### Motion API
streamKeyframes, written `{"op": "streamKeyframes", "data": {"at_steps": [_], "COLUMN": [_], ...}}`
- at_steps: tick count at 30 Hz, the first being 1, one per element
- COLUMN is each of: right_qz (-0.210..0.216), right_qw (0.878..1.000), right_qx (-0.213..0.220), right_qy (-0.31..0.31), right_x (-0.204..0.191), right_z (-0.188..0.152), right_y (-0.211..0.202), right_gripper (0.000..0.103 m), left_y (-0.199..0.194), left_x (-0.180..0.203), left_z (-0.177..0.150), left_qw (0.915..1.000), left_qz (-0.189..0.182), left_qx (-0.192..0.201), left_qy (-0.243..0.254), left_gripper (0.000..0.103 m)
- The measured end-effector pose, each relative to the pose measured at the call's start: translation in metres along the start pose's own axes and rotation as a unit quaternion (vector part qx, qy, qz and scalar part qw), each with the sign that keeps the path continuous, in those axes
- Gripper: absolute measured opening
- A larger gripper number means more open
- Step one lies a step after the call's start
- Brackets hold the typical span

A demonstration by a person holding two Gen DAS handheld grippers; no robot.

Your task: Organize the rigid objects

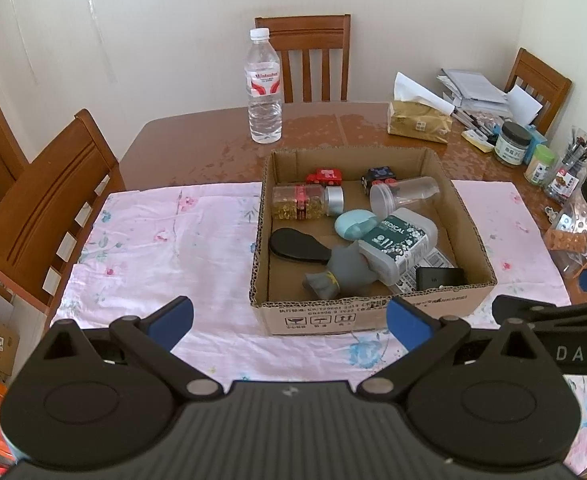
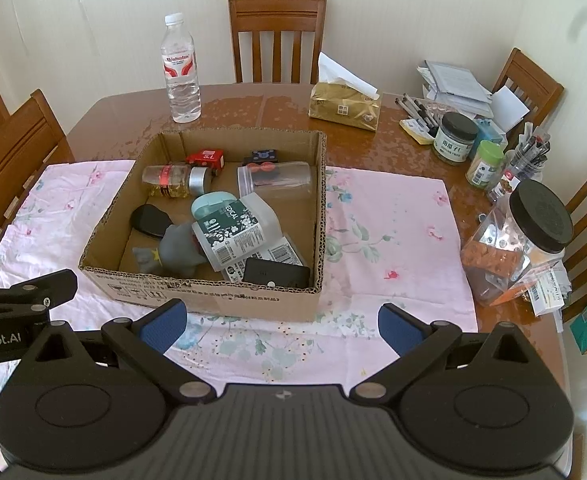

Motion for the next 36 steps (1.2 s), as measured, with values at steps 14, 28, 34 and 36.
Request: {"op": "streamKeyframes", "data": {"at_steps": [14,28,34,36], "right_qz": [0.001,0.001,0.000,0.001], "right_qw": [1.000,1.000,1.000,1.000], "right_qx": [0.003,0.005,0.007,0.006], "right_qy": [0.000,0.000,0.000,0.000], "right_x": [0.0010,0.0010,0.0012,0.0011], "right_z": [0.0033,0.0040,0.0039,0.0037], "right_y": [0.0005,0.0005,-0.0011,-0.0014], "right_gripper": [0.103,0.103,0.103,0.103], "left_y": [-0.0006,-0.0014,-0.0019,-0.0028], "left_x": [-0.0013,-0.0023,-0.0019,-0.0015], "left_z": [0.0024,0.0020,0.0023,0.0024], "left_qw": [1.0000,0.9999,0.9999,0.9999], "left_qz": [0.008,0.009,0.009,0.009], "left_qx": [-0.002,-0.003,-0.003,-0.002], "left_qy": [-0.005,-0.007,-0.008,-0.008], "left_gripper": [0.102,0.102,0.102,0.102]}}
Point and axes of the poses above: each gripper's, at about its wrist camera, not at the fingertips, and y roughly the way its jaws point, x to its right, z to its top, the point moved 10 cm from there along y, roughly the way its jaws point, and after that the axes turned 15 degrees about y, right-handed, at the moved point
